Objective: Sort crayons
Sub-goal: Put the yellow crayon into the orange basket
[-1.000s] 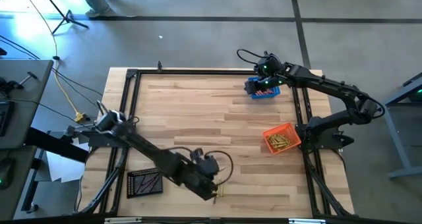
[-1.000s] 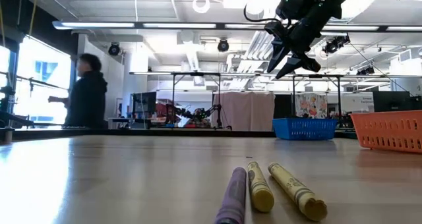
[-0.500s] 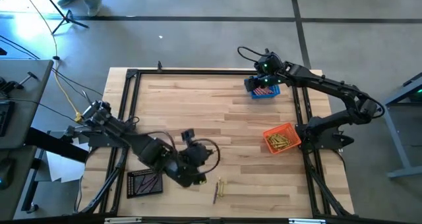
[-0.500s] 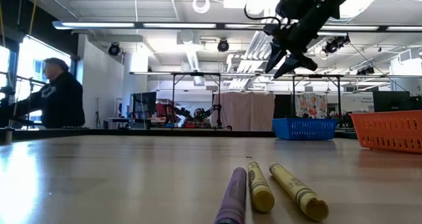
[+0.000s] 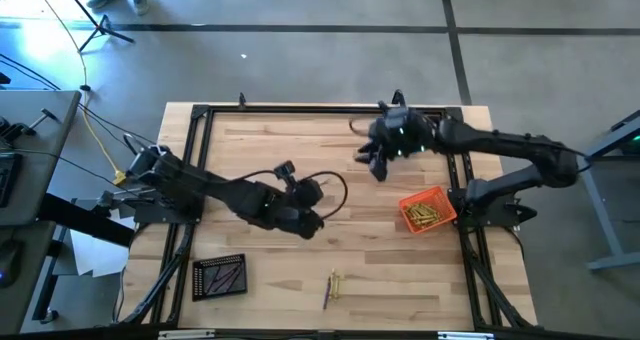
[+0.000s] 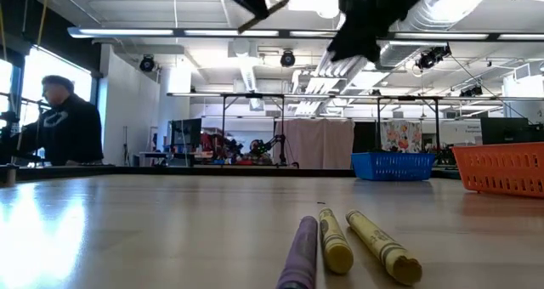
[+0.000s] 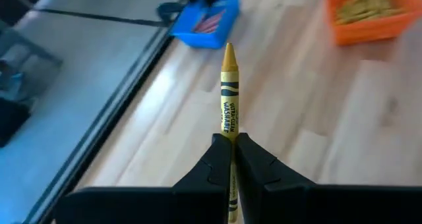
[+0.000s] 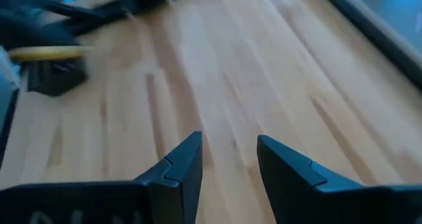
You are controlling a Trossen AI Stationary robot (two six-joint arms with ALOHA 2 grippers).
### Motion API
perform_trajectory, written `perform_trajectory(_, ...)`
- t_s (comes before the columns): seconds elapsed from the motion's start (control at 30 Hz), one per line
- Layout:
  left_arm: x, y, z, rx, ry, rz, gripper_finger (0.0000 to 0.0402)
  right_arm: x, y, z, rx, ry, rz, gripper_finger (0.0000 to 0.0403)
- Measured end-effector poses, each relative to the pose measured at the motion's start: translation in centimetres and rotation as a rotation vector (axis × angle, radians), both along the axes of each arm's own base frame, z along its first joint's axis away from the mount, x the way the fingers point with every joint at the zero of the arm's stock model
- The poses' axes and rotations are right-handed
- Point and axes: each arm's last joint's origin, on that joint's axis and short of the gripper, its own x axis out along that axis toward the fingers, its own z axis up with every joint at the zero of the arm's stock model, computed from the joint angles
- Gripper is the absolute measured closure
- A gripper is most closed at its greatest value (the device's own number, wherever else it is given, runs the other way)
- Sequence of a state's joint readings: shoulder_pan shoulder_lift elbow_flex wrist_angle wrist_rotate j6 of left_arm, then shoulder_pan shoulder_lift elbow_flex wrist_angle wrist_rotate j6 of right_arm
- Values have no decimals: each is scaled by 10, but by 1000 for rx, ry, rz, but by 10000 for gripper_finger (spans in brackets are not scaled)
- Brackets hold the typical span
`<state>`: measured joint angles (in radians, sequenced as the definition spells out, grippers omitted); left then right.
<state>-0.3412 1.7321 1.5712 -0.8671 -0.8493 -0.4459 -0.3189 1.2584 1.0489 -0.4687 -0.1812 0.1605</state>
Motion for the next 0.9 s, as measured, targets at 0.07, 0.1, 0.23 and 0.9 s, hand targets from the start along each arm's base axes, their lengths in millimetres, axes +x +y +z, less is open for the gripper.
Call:
perform_trajectory(0.07, -5, 6, -3, 19, -3, 29, 401, 1, 20, 9, -85, -36, 37, 270)
perform_trajectory(0.1, -7, 9, -3, 28, -22, 45, 401, 0, 28, 11, -129, -32, 41, 270)
perform_trajectory(0.23, -28, 17, 0, 38, -105, 78, 401, -6, 48, 14, -263, 18, -31, 270)
perform_trajectory(0.9, -80, 45, -28, -84, -627, -206, 401, -8, 67, -49, -39, -796, 82, 270)
